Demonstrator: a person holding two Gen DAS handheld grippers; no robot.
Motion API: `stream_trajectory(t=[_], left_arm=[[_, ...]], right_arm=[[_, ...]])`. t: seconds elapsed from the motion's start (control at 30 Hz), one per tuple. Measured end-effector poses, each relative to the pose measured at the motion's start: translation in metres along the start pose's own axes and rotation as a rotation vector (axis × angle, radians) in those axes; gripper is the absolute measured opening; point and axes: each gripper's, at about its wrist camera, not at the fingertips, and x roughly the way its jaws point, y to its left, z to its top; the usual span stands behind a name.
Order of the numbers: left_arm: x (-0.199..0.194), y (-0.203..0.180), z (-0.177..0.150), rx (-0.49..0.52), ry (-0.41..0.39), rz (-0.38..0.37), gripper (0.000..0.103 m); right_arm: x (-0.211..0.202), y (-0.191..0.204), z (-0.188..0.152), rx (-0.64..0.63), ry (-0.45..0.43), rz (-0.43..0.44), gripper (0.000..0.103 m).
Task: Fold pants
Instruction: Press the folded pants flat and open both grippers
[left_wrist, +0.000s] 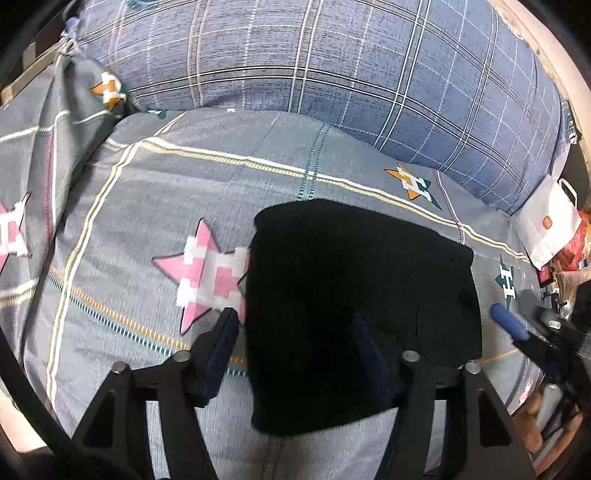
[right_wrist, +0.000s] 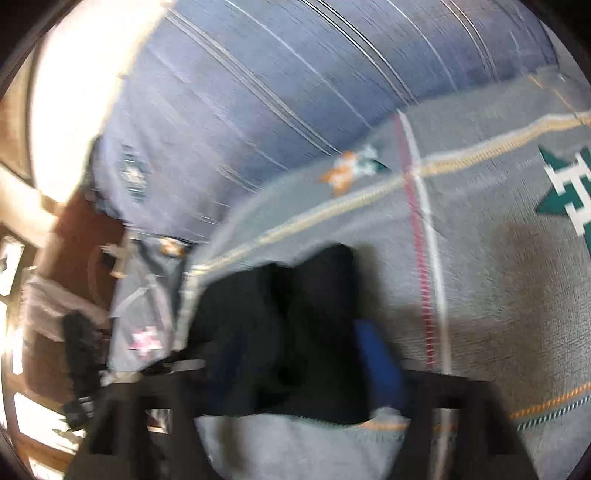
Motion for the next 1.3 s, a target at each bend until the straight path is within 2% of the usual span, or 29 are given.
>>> stream_trajectory(t=[0.07,0.17,0.23,0.37,0.43,0.47,0.6,0.67,0.7,0.77,0.97,1.0,1.03,1.1,1.17,1.23,1.3], left_arm=[[0.003,0.004,-0.008,-0.032,0.003,0.010,0.067],[0.013,0.010,-0.008,-0.078,0.055,-0.025,0.067],[0.015,0.012,-0.008,-0.089,0.059,-0.037,0.067],[0.023,0.003,-0.008,-0.047,0.046,0.025,0.067],[0.024,-0.002,-0.008,-0.030,0.036,0.041,0.067],[0.022,-0.005,-0.009,-0.020,0.031,0.046,0.067],[0.021,-0.004,-0.013,-0.011,0.030,0.037,0.071],[0.025,-0.004,-0.013,-0.016,0.031,0.042,0.076],[0.026,-0.004,-0.013,-0.019,0.037,0.044,0.076],[0.028,-0.006,-0.010,-0.017,0.030,0.056,0.076],[0.021,0.000,-0.005,-0.026,0.014,0.044,0.076],[0.014,0.003,-0.003,-0.037,-0.006,0.053,0.076],[0.010,0.005,-0.002,-0.040,-0.018,0.055,0.076],[-0.002,0.009,0.007,-0.057,-0.027,0.029,0.076],[-0.005,0.013,0.020,-0.075,0.006,0.010,0.076],[-0.004,0.013,0.039,-0.086,0.029,-0.026,0.076],[0.004,0.009,0.063,-0.061,0.042,-0.060,0.076]], right_arm=[[-0.001,0.017,-0.004,-0.062,0.031,0.023,0.082],[0.015,0.028,-0.015,-0.099,0.098,-0.038,0.078],[0.029,0.027,-0.020,-0.089,0.165,-0.090,0.051],[0.042,0.023,-0.027,-0.110,0.202,-0.141,0.042],[0.043,0.031,-0.030,-0.150,0.224,-0.165,0.019],[0.039,0.035,-0.031,-0.169,0.230,-0.173,0.015],[0.020,0.061,-0.035,-0.275,0.213,-0.216,0.011],[0.031,0.052,-0.038,-0.296,0.223,-0.315,0.011],[0.041,0.040,-0.039,-0.266,0.251,-0.341,0.011],[0.042,0.025,-0.035,-0.187,0.253,-0.264,0.011],[0.002,0.034,-0.016,-0.168,0.107,-0.117,0.018],[-0.003,0.035,-0.014,-0.166,0.076,-0.105,0.027],[-0.010,0.037,-0.014,-0.174,0.033,-0.093,0.052],[-0.021,0.048,-0.013,-0.213,-0.041,-0.104,0.089],[-0.022,0.063,-0.004,-0.256,-0.032,-0.122,0.089],[-0.009,0.076,0.013,-0.292,0.026,-0.164,0.089],[0.005,0.078,0.029,-0.303,0.057,-0.202,0.089]])
